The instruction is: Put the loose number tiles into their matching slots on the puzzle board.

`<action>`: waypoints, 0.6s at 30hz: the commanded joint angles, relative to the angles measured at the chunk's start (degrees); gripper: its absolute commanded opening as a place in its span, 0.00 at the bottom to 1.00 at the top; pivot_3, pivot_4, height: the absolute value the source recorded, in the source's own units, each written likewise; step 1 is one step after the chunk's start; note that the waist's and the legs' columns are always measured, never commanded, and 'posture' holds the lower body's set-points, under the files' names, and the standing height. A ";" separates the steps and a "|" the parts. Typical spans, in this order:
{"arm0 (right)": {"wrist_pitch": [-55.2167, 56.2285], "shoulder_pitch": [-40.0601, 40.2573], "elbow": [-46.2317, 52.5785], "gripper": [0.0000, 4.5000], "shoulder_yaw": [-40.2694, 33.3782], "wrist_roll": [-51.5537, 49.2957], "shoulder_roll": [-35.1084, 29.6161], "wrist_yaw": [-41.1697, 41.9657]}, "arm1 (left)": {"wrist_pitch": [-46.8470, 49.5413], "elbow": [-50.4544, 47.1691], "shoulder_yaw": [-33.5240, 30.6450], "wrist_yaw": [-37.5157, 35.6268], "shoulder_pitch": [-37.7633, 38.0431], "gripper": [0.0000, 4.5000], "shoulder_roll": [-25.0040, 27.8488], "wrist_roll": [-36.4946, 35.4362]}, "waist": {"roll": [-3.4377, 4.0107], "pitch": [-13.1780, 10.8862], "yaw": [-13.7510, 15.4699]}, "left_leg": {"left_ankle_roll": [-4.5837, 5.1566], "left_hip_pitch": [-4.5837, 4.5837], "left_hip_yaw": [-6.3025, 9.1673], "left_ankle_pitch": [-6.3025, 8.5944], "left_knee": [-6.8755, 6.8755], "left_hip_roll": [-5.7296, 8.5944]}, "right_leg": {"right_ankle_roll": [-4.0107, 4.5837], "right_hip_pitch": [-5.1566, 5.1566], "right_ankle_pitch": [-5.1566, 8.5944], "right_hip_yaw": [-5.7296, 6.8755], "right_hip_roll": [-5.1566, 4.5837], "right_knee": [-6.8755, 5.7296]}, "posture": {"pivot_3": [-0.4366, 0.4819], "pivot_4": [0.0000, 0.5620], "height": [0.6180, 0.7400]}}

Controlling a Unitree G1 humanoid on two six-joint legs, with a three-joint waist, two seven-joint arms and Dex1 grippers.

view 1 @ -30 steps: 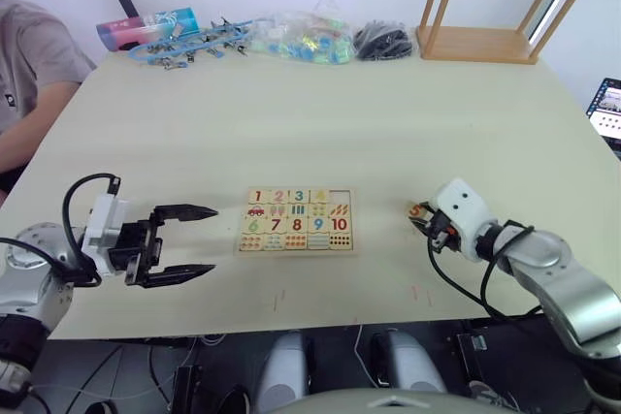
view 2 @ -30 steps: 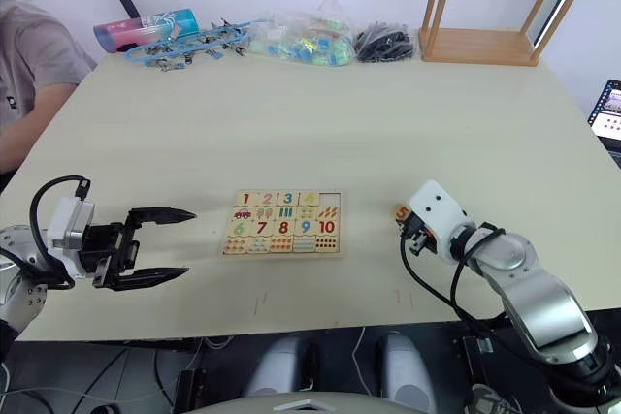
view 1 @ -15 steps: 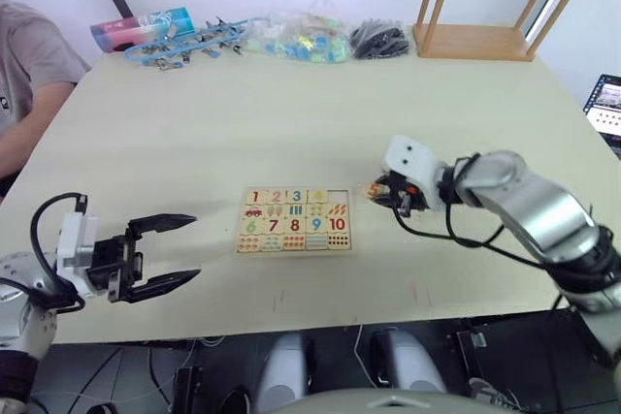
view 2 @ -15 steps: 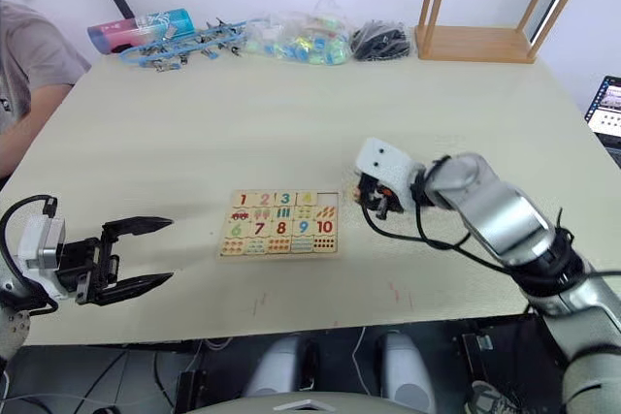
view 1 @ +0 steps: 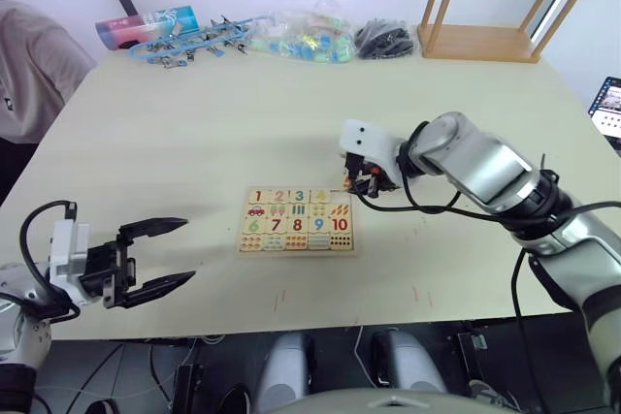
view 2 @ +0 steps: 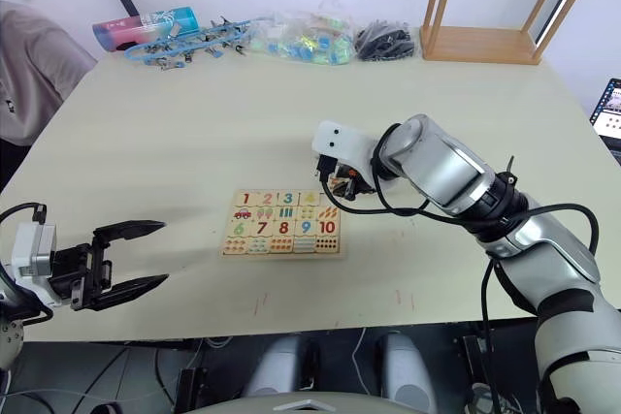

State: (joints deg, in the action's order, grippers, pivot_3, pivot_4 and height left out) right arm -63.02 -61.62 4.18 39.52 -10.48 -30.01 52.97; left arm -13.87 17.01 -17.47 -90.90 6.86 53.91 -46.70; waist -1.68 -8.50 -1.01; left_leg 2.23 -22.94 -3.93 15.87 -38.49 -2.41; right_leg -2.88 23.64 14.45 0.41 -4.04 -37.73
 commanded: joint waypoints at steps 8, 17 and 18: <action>1.96 -4.27 -5.59 0.20 2.88 3.68 3.75 2.12 | 0.51 -1.12 -1.89 -1.60 -0.77 1.00 -1.26 1.10 | 0.00 0.00 -0.06 | -0.01 0.00 0.00 0.00 0.01 0.00 | 0.00 0.01 0.00 0.01 0.00 0.00 | 0.48 0.27 0.98; 2.83 -3.98 -8.41 0.20 4.50 5.46 6.48 3.29 | 0.53 -1.03 -1.75 -1.60 -0.63 1.00 -1.62 1.13 | 0.02 -0.01 -0.14 | -0.01 -0.01 0.01 0.00 0.02 0.00 | 0.00 0.02 0.00 0.01 -0.01 0.01 | 0.48 0.27 0.98; 3.04 -3.93 -8.71 0.20 4.54 5.68 6.66 3.32 | 0.52 -1.01 -1.71 -1.60 -0.63 1.00 -1.63 1.12 | 0.02 -0.01 -0.14 | -0.01 -0.01 0.01 0.00 0.02 0.00 | 0.00 0.02 0.00 0.00 -0.01 0.00 | 0.48 0.27 0.98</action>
State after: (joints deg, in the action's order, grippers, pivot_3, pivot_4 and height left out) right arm -60.81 -64.56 -5.01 44.53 -5.65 -23.35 55.91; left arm -13.28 16.86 -17.52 -90.90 6.27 52.20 -45.07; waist -1.66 -8.51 -1.15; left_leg 2.22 -22.95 -3.92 15.87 -38.47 -2.42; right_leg -2.88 23.66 14.44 0.41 -4.05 -37.73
